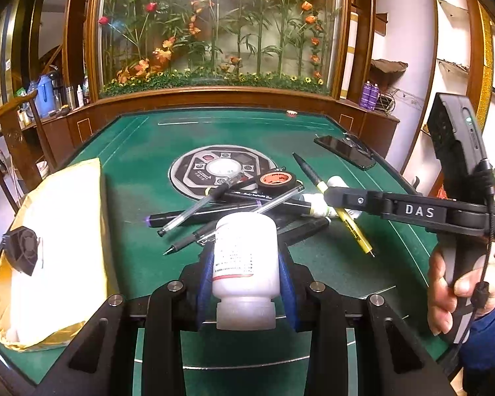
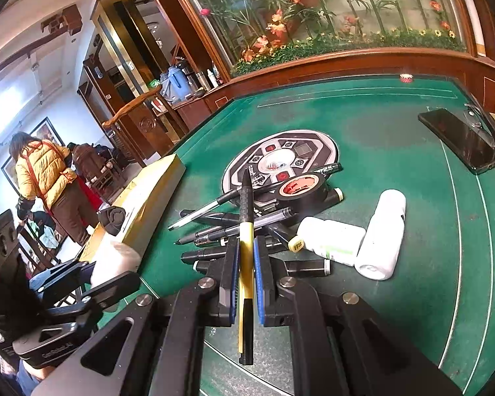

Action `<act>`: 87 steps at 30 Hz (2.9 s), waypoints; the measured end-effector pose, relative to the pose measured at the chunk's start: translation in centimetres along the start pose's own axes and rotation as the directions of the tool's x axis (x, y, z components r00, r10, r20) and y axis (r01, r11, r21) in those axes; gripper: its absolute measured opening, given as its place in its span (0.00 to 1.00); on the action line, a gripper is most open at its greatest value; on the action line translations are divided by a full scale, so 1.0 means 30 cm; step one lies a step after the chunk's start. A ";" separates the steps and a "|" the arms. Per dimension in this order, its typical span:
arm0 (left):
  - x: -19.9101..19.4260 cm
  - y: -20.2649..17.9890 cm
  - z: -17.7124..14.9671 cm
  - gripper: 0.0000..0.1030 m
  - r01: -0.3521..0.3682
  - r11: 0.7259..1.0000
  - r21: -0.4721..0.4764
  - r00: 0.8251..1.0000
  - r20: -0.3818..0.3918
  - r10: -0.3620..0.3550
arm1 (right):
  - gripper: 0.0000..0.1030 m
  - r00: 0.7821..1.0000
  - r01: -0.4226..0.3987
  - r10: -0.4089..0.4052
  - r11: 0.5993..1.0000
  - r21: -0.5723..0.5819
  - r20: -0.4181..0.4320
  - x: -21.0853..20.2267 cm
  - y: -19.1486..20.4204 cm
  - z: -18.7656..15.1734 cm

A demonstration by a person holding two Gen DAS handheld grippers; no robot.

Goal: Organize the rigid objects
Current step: 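Carry the pill bottle and yellow pen into the tray and open both grippers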

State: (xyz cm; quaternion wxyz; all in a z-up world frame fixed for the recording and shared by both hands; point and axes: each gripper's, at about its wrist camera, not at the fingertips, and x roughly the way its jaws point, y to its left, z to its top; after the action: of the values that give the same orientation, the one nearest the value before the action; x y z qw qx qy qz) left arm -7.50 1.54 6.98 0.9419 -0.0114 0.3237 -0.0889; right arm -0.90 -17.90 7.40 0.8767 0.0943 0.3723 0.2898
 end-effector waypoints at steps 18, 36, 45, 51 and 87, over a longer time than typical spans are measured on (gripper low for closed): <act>-0.093 0.133 0.000 0.36 -0.023 0.998 -0.056 0.995 0.093 0.028 | 0.08 0.998 -0.006 0.009 0.999 0.052 -0.055 0.059 -0.027 -0.005; -0.195 0.435 -0.030 0.36 -0.132 0.965 -0.226 0.974 0.150 0.169 | 0.08 0.975 -0.193 0.195 0.981 0.026 -0.106 0.163 0.329 0.044; -0.133 0.615 -0.072 0.36 -0.183 0.927 -0.328 0.969 0.097 0.226 | 0.08 0.948 -0.281 0.282 0.959 0.030 -0.148 0.314 0.564 0.107; -0.039 0.709 -0.115 0.36 -0.184 0.898 -0.401 0.979 0.010 0.205 | 0.08 0.954 -0.219 0.216 0.976 0.008 -0.207 0.496 0.672 0.113; 0.069 0.747 -0.149 0.37 -0.198 0.876 -0.440 0.977 -0.165 0.138 | 0.09 0.939 -0.179 0.138 0.978 -0.106 -0.315 0.647 0.756 0.016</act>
State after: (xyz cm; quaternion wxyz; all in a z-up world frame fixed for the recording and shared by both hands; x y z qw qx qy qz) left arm -5.05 23.38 0.41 0.8943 -0.1971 0.3954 0.0707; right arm 0.28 11.82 4.76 0.7864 0.0195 0.4748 0.3947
